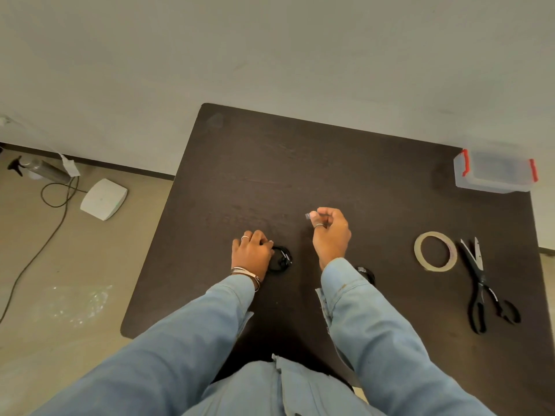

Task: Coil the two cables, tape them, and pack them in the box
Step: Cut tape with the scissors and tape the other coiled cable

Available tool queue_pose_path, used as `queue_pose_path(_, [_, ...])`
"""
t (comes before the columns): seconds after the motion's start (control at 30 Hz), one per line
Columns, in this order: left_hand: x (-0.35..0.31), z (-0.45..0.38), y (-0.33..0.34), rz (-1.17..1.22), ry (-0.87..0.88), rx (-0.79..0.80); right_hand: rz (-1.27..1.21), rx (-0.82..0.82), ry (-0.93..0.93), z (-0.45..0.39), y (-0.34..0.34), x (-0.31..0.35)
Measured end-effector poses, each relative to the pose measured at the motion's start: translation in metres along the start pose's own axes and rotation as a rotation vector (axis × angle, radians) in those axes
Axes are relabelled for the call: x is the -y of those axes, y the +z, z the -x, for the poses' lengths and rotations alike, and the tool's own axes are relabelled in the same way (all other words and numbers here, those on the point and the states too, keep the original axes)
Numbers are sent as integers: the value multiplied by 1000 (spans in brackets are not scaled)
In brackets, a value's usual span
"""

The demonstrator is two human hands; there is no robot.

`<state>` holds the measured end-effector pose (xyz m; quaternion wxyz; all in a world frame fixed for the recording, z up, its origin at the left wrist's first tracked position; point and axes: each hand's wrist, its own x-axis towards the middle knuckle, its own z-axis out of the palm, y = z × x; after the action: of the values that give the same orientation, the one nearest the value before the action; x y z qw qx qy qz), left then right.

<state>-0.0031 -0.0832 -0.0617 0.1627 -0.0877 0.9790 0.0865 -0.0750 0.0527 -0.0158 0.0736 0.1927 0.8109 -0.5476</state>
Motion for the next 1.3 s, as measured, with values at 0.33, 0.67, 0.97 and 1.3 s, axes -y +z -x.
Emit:
queue_pose_path(0.33, [1, -5, -4, -123, 126, -42, 32, 85, 91, 4, -3, -12])
queue_pose_path(0.67, [-8, -6, -62, 884, -153, 98, -113, 208, 95, 8, -10, -1])
queue_pose_path(0.97, [-23, 3, -94, 1059, -121, -5, 172, 263, -563, 22, -25, 20])
queue_pose_path(1.3, [-34, 15, -104, 1234, -95, 13, 353, 243, -846, 21, -43, 11])
